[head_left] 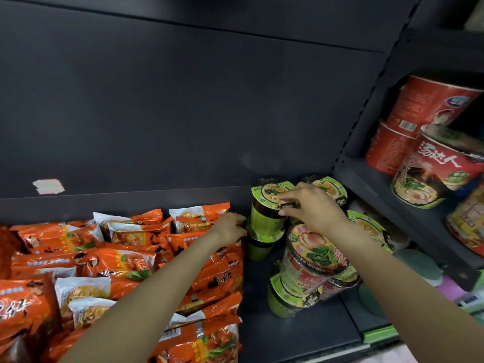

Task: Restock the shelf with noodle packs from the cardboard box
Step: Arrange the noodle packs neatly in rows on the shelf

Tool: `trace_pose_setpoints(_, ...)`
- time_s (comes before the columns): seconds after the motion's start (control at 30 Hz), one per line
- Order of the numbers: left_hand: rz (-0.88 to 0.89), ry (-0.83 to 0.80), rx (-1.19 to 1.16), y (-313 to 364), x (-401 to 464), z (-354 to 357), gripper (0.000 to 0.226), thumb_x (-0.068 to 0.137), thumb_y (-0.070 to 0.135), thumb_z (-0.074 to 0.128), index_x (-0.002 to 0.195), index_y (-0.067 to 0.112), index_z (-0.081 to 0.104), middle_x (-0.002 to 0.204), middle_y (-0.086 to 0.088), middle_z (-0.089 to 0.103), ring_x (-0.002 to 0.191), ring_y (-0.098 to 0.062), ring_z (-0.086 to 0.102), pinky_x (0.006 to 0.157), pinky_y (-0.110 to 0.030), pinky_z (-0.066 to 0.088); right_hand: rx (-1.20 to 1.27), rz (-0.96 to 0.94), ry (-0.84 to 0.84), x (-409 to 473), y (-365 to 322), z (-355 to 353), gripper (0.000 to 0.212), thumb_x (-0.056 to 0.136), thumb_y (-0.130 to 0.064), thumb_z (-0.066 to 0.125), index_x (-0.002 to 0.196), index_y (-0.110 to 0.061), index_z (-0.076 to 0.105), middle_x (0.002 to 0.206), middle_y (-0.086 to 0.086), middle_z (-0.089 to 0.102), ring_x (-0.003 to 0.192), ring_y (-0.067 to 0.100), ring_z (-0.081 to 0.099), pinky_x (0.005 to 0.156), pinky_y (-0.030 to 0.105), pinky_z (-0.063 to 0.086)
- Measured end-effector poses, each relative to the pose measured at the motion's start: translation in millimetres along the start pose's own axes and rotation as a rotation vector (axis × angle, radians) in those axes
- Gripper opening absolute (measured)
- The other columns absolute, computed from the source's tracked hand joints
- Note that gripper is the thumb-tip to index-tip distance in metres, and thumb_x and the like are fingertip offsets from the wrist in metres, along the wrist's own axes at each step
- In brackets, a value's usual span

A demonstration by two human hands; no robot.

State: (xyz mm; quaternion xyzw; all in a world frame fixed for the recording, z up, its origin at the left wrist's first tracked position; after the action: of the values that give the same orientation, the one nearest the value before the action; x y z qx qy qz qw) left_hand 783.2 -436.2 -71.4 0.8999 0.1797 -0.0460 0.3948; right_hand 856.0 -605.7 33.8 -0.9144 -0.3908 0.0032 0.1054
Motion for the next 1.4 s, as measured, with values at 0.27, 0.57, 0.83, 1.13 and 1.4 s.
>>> trace_pose_setpoints(0.27, 0.046, 0.018, -0.192, -4.9, 2.1, 6.3, 0.075, 0.081, 0.009, 0.071, 0.144, 0.006, 0.031, 0.141, -0.011, 0.045, 0.127, -0.022, 0.047, 0.086, -0.027, 0.05, 0.07, -0.046, -0.054, 0.0, 5.1, 1.7, 0.046, 0.088, -0.03, 0.064, 0.132, -0.028, 0.052, 0.137, -0.006, 0.046, 0.128, 0.015, 0.042, 0.107, 0.031, 0.034)
trace_pose_setpoints(0.57, 0.121, 0.078, -0.104, -7.4, 9.8, 16.5, 0.073, 0.074, 0.014, 0.078, 0.138, 0.008, 0.043, 0.138, -0.011, 0.05, 0.127, -0.023, 0.046, 0.107, -0.034, 0.038, 0.012, -0.06, 0.028, 1.7, 10.4, 3.2, 0.05, 0.081, -0.043, 0.067, 0.128, -0.029, 0.056, 0.103, -0.006, 0.05, 0.101, 0.011, 0.048, 0.09, 0.028, 0.042)
trace_pose_setpoints(0.83, 0.136, 0.17, -0.051, -6.3, 13.3, 17.2, 0.066, 0.076, 0.015, 0.076, 0.135, 0.005, 0.047, 0.131, -0.014, 0.052, 0.117, -0.023, 0.053, 0.099, -0.03, 0.045, 0.024, -0.072, -0.027, 6.6, 16.4, 3.9, 0.046, 0.084, -0.031, 0.068, 0.129, -0.032, 0.055, 0.117, -0.009, 0.053, 0.108, 0.012, 0.053, 0.092, 0.034, 0.046)
trace_pose_setpoints(1.13, 0.156, 0.116, -0.07, -10.2, 7.4, 14.5, 0.067, 0.08, 0.017, 0.073, 0.138, 0.006, 0.043, 0.136, -0.011, 0.053, 0.122, -0.019, 0.052, 0.099, -0.023, 0.042, -0.043, -0.041, -0.01, 10.5, 5.4, 0.2, 0.049, 0.079, -0.052, 0.064, 0.124, -0.034, 0.058, 0.108, -0.007, 0.052, 0.099, 0.012, 0.054, 0.087, 0.034, 0.046)
trace_pose_setpoints(1.4, 0.137, 0.091, 0.042, -7.9, 11.4, 14.3, 0.065, 0.087, 0.026, 0.065, 0.143, 0.01, 0.037, 0.144, -0.011, 0.043, 0.134, -0.023, 0.038, 0.111, -0.028, 0.029, -0.071, -0.041, -0.019, 7.4, 5.5, -0.4, 0.044, 0.085, -0.045, 0.06, 0.126, -0.031, 0.058, 0.121, -0.006, 0.055, 0.112, 0.015, 0.052, 0.094, 0.036, 0.044)
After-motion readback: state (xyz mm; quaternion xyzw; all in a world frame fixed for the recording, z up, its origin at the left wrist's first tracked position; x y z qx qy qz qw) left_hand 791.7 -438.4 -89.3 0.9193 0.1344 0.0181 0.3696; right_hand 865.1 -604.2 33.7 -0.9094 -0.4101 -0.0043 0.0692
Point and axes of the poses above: each hand's wrist, its own x-axis towards the middle knuckle, its own z-axis out of the palm, y = z × x, the point moved 2 cm from there along x, towards the middle knuckle
